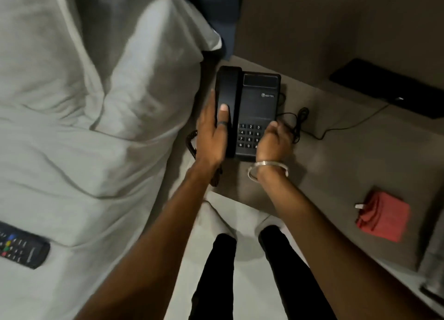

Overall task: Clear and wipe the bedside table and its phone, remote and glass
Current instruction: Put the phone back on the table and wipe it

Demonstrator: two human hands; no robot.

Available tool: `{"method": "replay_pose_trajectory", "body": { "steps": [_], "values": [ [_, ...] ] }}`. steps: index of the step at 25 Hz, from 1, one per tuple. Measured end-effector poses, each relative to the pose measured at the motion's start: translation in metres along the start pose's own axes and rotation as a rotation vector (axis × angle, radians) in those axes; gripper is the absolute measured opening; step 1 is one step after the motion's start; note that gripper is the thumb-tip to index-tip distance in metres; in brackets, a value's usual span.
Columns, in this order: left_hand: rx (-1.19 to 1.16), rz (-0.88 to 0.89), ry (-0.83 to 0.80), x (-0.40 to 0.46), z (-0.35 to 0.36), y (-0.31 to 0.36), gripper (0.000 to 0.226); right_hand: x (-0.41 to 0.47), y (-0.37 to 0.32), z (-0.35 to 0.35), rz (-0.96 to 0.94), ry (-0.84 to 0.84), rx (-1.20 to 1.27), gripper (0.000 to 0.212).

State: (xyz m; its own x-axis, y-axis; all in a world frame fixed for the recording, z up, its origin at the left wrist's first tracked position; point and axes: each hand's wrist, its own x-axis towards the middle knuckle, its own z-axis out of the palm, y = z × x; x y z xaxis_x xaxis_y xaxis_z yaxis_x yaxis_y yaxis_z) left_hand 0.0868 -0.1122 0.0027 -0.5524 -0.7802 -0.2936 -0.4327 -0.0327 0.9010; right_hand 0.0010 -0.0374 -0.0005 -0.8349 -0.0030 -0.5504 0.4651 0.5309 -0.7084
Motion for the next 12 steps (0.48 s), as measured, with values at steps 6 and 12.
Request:
{"method": "replay_pose_trajectory", "body": {
  "steps": [6,12],
  "values": [
    [-0.021,-0.052,-0.09,0.07,0.025,-0.024,0.06,0.051,-0.016,0.015,-0.029,-0.057,-0.29,0.039],
    [0.046,0.001,-0.147,0.1,0.027,-0.021,0.054,0.068,-0.018,0.019,-0.048,-0.109,-0.309,0.033]
  ]
}}
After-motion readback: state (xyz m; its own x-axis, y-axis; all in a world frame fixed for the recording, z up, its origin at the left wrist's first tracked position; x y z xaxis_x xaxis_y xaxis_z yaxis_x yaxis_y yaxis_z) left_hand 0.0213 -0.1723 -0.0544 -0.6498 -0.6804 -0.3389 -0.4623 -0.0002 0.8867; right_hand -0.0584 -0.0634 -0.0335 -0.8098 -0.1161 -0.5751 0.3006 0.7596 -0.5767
